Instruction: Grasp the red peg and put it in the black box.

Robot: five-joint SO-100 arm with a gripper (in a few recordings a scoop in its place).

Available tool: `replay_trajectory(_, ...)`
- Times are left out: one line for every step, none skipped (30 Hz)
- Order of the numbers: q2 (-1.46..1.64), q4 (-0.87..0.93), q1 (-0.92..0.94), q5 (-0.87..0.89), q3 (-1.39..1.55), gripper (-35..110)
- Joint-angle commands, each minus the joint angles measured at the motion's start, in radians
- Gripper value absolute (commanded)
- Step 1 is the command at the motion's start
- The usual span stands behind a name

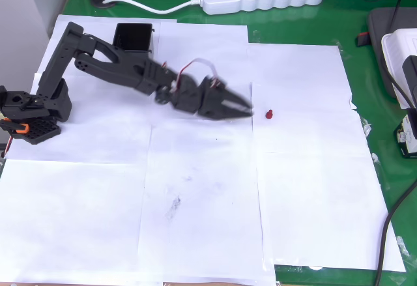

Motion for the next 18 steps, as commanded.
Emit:
replay_trajectory(-0.067,-0.158,-0.025,-0.012,-0.118,0)
replay_trajectory(-0.049,-0.199,-0.037,-0.006,-0.137,0)
replay_trajectory(-0.032,-0.218,-0.046,-0.003,-0.144,0)
replay_trajectory(-0.014,-0.23,-0.055,-0.003,-0.147,0)
replay_trajectory(0.012,-0.265,-0.064,0.003,-0.147,0)
replay_trajectory(0.04,-0.305,-0.074,0.011,-0.143,0)
replay_trajectory(0.067,-0.336,-0.083,0.008,-0.137,0)
replay_trajectory(0.101,-0.379,-0.091,-0.002,-0.129,1)
replay_trajectory(0.146,-0.434,-0.097,-0.005,-0.115,2)
replay_trajectory(0.193,-0.483,-0.103,-0.006,-0.092,2)
replay_trajectory(0.245,-0.528,-0.112,-0.006,-0.061,3)
replay_trajectory(0.287,-0.555,-0.115,-0.012,-0.034,3)
replay_trajectory(0.316,-0.569,-0.115,-0.012,-0.012,3)
replay_trajectory(0.345,-0.594,-0.118,0.002,0.017,3)
replay_trajectory(0.39,-0.626,-0.121,0.014,0.06,2)
replay_trajectory(0.431,-0.65,-0.123,0.029,0.098,2)
replay_trajectory(0.471,-0.676,-0.123,0.051,0.141,2)
replay_trajectory(0.509,-0.698,-0.121,0.057,0.178,3)
